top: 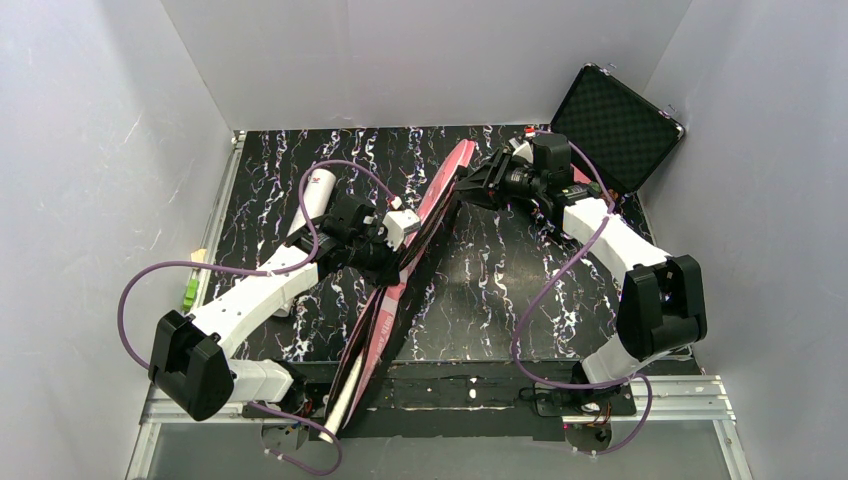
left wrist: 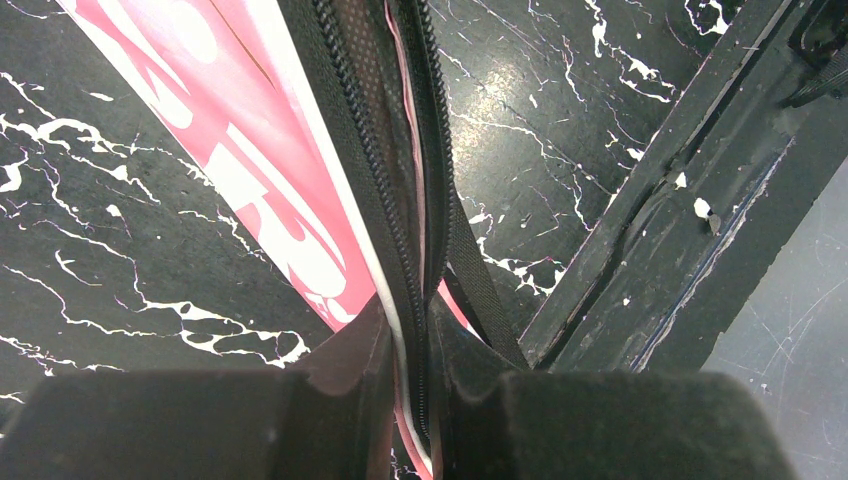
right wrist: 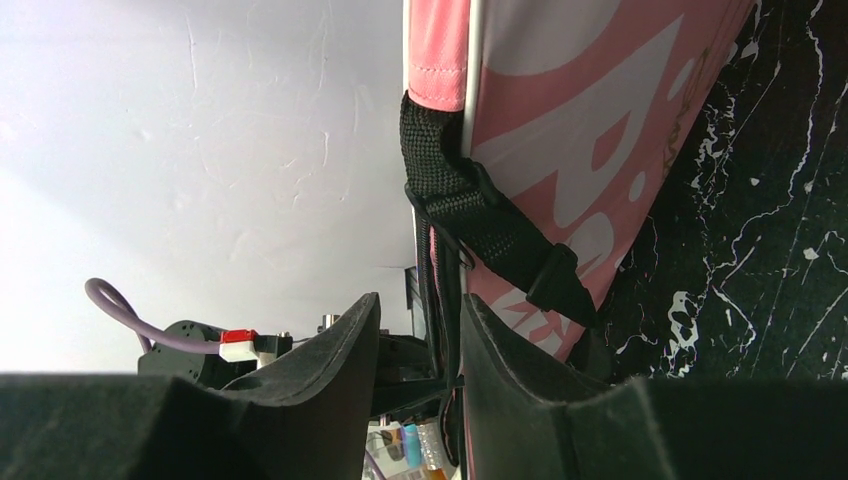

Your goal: Pack up the badminton gear

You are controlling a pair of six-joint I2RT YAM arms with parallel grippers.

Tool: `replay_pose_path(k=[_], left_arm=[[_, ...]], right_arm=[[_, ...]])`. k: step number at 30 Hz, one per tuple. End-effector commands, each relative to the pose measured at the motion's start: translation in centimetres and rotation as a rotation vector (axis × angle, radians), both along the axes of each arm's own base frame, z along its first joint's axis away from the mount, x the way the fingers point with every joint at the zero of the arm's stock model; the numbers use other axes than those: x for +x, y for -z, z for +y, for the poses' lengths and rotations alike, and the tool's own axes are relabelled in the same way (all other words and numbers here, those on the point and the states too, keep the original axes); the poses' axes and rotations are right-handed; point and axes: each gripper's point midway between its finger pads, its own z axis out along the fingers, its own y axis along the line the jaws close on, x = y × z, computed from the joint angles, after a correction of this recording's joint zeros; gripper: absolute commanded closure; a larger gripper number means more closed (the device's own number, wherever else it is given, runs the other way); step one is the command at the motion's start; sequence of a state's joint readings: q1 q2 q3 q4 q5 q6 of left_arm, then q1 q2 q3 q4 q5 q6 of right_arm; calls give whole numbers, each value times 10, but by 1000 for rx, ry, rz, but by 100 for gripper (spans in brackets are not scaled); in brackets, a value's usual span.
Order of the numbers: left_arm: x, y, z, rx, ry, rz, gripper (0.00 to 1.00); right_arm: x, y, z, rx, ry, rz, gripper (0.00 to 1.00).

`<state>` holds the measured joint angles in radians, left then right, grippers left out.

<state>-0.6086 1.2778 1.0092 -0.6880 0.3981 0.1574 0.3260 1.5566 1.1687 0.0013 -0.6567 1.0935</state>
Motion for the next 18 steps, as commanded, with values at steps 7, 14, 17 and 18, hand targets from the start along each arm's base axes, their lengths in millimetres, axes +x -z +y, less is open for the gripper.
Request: replay_pose_path(k=[7, 14, 17, 18], left_arm=[[9, -35, -10, -83, 30, -100, 100], [6, -41, -14, -104, 60, -93, 100], [3, -40, -15, -109, 71, -82, 100], [2, -40, -15, -112, 77, -80, 100]], right_arm=[[18, -21, -1, 27, 4, -85, 61], [19, -13, -1, 35, 6, -73, 59], [21, -13, -2, 49, 16, -79, 60], [21, -14, -2, 52, 17, -83, 61]])
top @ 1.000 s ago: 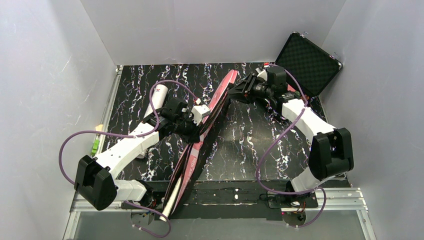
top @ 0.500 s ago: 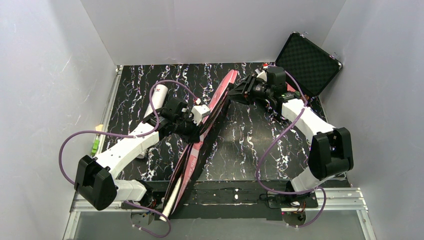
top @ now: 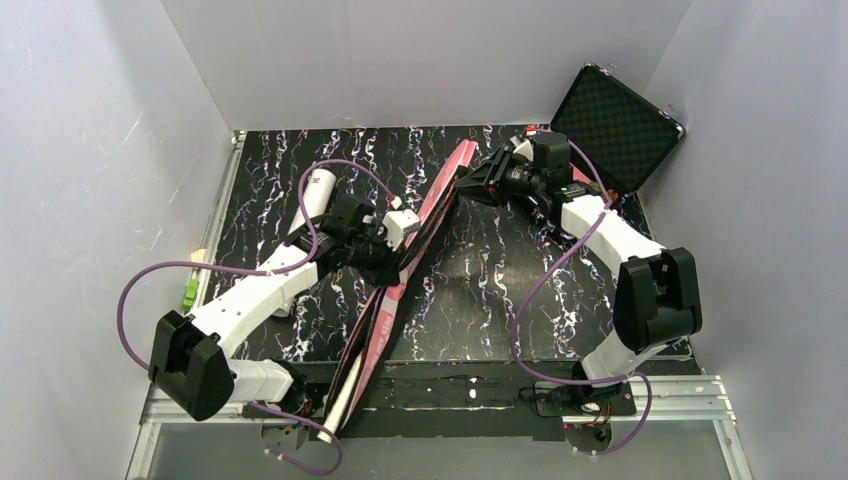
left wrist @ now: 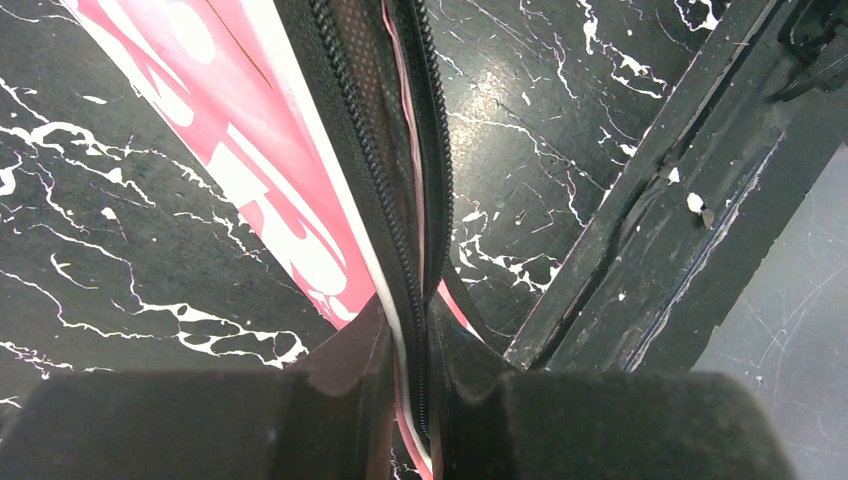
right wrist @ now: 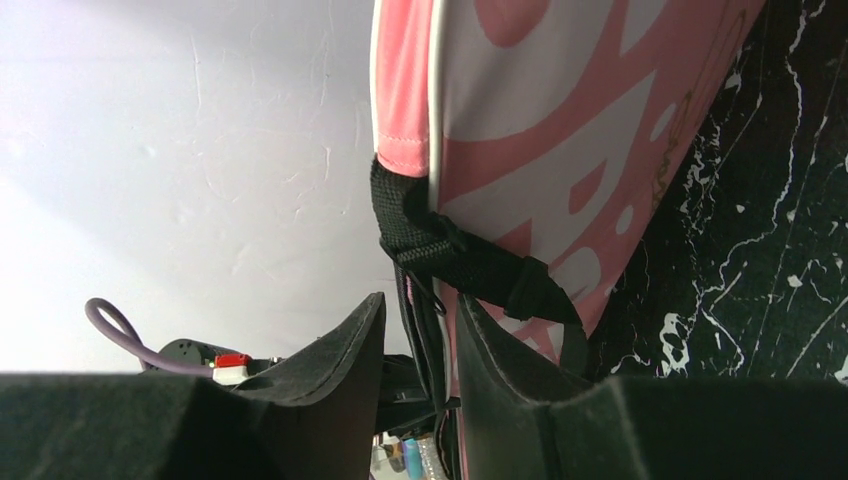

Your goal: Pack up the badminton gear

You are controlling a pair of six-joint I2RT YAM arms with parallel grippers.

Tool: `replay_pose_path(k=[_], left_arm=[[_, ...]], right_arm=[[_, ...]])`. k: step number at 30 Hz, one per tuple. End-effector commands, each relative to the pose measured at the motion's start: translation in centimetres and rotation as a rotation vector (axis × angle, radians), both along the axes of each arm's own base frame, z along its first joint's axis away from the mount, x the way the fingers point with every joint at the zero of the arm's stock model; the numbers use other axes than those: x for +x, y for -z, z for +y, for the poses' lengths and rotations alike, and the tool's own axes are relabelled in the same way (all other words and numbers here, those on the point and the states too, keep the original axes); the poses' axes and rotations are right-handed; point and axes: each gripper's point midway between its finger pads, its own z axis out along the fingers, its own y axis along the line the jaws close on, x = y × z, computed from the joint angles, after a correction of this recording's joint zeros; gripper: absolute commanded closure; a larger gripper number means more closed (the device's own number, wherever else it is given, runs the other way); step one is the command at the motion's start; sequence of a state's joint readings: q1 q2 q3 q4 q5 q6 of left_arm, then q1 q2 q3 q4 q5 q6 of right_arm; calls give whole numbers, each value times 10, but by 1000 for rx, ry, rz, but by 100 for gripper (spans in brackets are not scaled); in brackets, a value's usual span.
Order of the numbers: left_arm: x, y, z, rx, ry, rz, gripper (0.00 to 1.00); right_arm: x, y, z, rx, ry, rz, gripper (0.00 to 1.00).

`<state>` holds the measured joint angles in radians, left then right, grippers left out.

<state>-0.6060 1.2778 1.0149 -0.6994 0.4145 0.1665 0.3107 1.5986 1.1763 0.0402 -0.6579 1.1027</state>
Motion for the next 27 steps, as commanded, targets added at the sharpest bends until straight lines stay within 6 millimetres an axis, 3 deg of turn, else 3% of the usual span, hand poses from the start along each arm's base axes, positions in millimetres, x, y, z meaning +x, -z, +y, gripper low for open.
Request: replay_pose_path(k=[1, 6, 19, 27], left_arm=[[3, -37, -15, -107, 64, -81, 100], [3, -36, -13, -101, 60, -84, 100], [6, -31, -12, -84, 49, -85, 100], [11, -29, -13, -71, 46, -84, 100]], right_arm=[[9, -23, 0, 49, 3, -92, 62], [10, -30, -1, 58, 5, -100, 76], [-8, -31, -5, 52, -6, -86, 99], [-42, -18, 10, 47, -78, -36, 99]])
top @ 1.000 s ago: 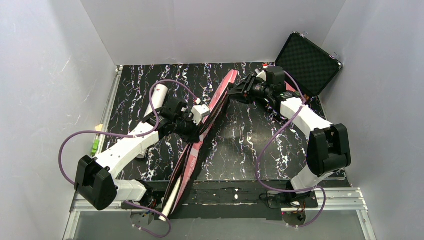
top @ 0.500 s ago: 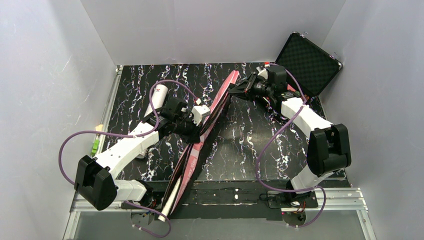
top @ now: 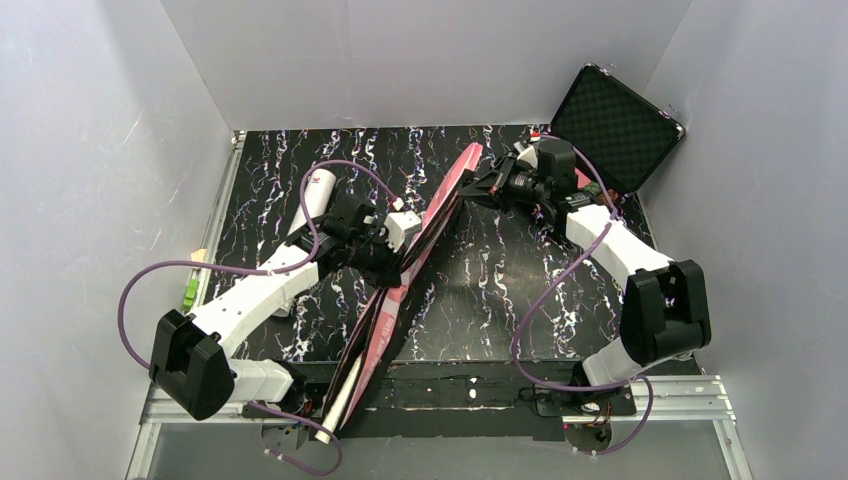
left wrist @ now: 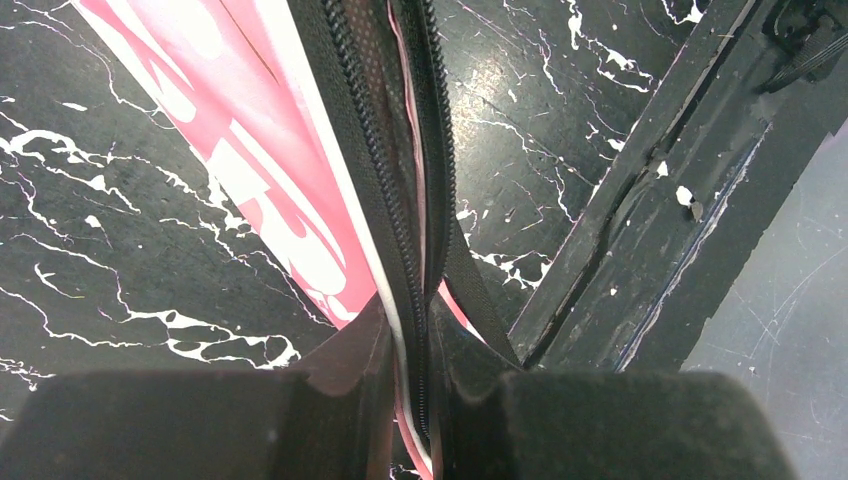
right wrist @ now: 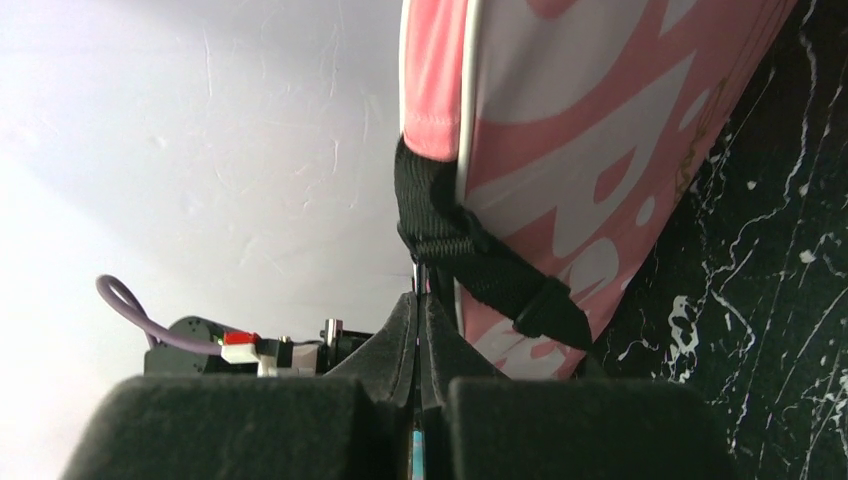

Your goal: Pack up the badminton gear

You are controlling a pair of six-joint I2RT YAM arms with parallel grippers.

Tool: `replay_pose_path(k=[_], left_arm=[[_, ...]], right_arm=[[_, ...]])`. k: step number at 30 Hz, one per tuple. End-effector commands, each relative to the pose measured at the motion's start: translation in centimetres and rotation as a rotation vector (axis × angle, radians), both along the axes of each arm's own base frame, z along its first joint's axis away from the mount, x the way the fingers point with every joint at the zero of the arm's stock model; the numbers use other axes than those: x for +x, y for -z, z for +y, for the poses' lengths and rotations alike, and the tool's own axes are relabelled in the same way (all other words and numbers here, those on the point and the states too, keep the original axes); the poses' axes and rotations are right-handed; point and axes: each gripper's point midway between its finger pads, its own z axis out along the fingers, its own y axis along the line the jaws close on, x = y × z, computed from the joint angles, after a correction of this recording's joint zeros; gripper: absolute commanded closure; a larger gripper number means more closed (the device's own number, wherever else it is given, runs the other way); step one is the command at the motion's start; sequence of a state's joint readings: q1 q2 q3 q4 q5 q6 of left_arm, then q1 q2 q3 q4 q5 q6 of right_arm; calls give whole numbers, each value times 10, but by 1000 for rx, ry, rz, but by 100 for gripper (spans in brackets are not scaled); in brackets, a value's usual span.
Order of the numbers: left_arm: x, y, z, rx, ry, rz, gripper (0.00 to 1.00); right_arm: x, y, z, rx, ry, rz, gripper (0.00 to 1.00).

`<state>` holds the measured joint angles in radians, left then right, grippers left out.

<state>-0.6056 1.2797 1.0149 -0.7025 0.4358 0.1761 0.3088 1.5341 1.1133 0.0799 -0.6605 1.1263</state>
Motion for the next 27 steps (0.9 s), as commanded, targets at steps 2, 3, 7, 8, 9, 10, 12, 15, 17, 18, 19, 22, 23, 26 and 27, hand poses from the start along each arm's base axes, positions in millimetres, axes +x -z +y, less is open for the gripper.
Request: replay_pose_path(k=[2, 3, 7, 8, 9, 10, 12, 15, 17, 18, 19, 22, 23, 26, 27], left_arm=[[15, -29, -12, -64, 25, -91, 100], [15, -29, -12, -62, 25, -93, 100], [16, -31, -12, -62, 24, -95, 100], [16, -30, -12, -60, 25, -95, 100], [16, -30, -12, -60, 24, -96, 100], [17, -31, -12, -59, 23, -98, 100], [17, -32, -12, -58, 21, -102, 100], [21, -35, -12, -56, 14, -115, 100], [24, -36, -13, -55, 6, -113, 100], [25, -37, -14, -57, 3, -113, 100], [27, -39, -15, -59, 0, -114, 100], [34, -42, -18, -57, -13, -118, 100], [36, -43, -19, -58, -18, -120, 100], [41, -46, -23, -63, -22, -119, 100], [42, -47, -24, -67, -22, -114, 100]], right_arm=[[-41, -5, 20, 13, -106, -9, 99], [-46, -2, 23, 11, -120, -2, 99], [-64, 5, 36, 2, -161, 14, 99], [-69, 7, 40, -1, -173, 19, 99], [-73, 9, 44, -4, -187, 24, 99], [-79, 11, 48, -7, -201, 33, 99], [-90, 17, 57, -11, -233, 49, 99], [-110, 21, 72, -12, -292, 68, 99], [-124, 22, 82, -9, -336, 83, 99], [-132, 23, 87, -9, -361, 88, 99], [-139, 24, 91, -10, -379, 96, 99], [-156, 26, 100, -11, -430, 115, 99], [-162, 27, 103, -10, -446, 124, 99], [-171, 27, 109, -7, -477, 135, 99], [-172, 28, 108, -7, -479, 134, 99]])
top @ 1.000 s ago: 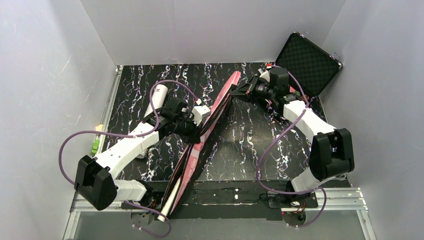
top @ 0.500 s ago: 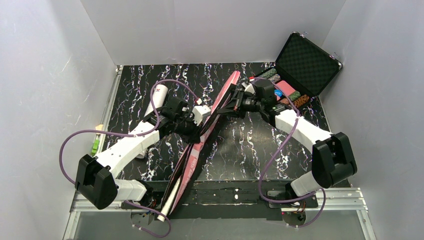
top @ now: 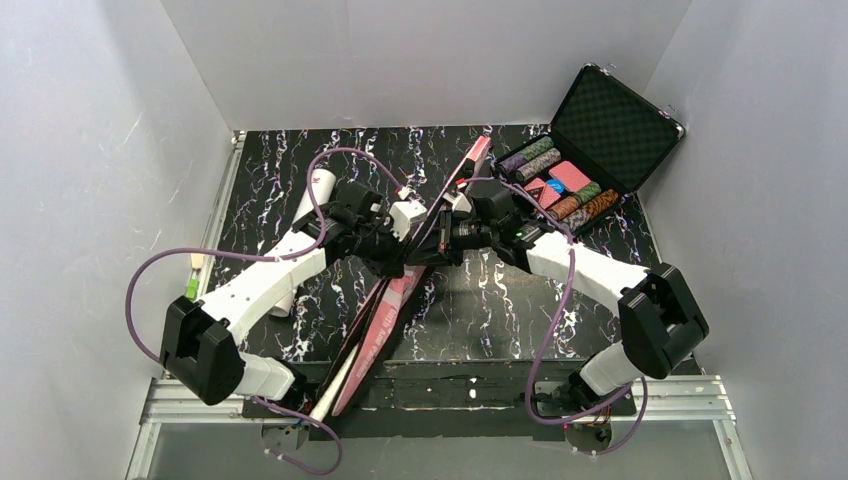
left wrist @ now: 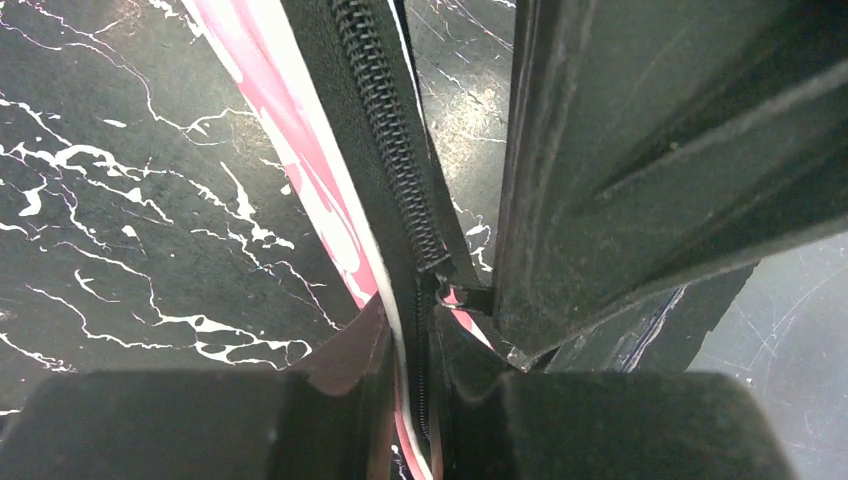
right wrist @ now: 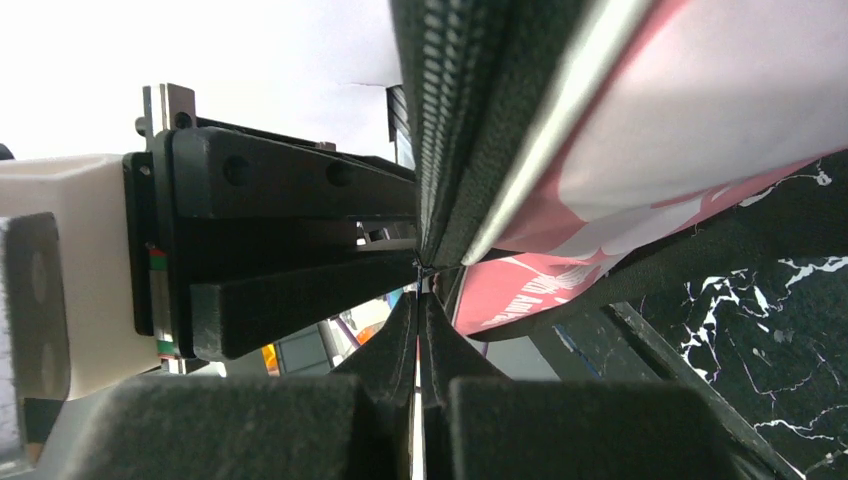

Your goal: Pack up the badminton gear

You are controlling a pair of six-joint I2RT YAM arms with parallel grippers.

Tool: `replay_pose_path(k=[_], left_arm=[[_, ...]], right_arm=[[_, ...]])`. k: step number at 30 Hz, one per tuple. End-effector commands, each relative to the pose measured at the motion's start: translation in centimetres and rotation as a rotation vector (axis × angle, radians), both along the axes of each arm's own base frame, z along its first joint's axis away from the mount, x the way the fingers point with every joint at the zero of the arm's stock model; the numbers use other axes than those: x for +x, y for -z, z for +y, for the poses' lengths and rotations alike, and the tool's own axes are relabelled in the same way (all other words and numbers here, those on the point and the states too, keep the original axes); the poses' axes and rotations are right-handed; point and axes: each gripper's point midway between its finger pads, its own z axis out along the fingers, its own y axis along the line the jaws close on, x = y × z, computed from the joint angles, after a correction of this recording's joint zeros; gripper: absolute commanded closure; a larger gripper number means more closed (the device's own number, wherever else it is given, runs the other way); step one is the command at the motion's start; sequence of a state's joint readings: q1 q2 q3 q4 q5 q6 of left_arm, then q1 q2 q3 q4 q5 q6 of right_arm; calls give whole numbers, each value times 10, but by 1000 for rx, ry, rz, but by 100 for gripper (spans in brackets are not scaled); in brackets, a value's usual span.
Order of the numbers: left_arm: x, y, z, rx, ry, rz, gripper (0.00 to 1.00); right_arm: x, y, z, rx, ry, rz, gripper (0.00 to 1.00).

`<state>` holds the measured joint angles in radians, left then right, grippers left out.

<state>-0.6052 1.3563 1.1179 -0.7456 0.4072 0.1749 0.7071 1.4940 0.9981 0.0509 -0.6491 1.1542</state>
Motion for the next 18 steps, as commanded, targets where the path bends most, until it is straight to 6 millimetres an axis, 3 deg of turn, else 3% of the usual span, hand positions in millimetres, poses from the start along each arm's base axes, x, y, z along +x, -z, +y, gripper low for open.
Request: replay_pose_path(k=[1, 3, 6, 10, 14, 18], left_arm=[[25, -38, -20, -97, -1, -108, 90], [24, -39, -21, -97, 2, -90, 63], [19, -43, -18, -102, 10, -73, 47], [16, -61, -6, -125, 35, -94, 38], [28, -98, 10, -245, 12, -88, 31], [39, -127, 4, -326, 36, -99, 29]], right_arm=[[-24, -8, 6, 41, -95, 26, 99], [-21, -9, 5, 32, -90, 16, 99], [-18, -4, 2, 9, -80, 16, 99], [-17, 2, -1, 4, -78, 26, 99], [-16, 1, -1, 1, -76, 14, 99], [-14, -2, 0, -1, -76, -2, 99]])
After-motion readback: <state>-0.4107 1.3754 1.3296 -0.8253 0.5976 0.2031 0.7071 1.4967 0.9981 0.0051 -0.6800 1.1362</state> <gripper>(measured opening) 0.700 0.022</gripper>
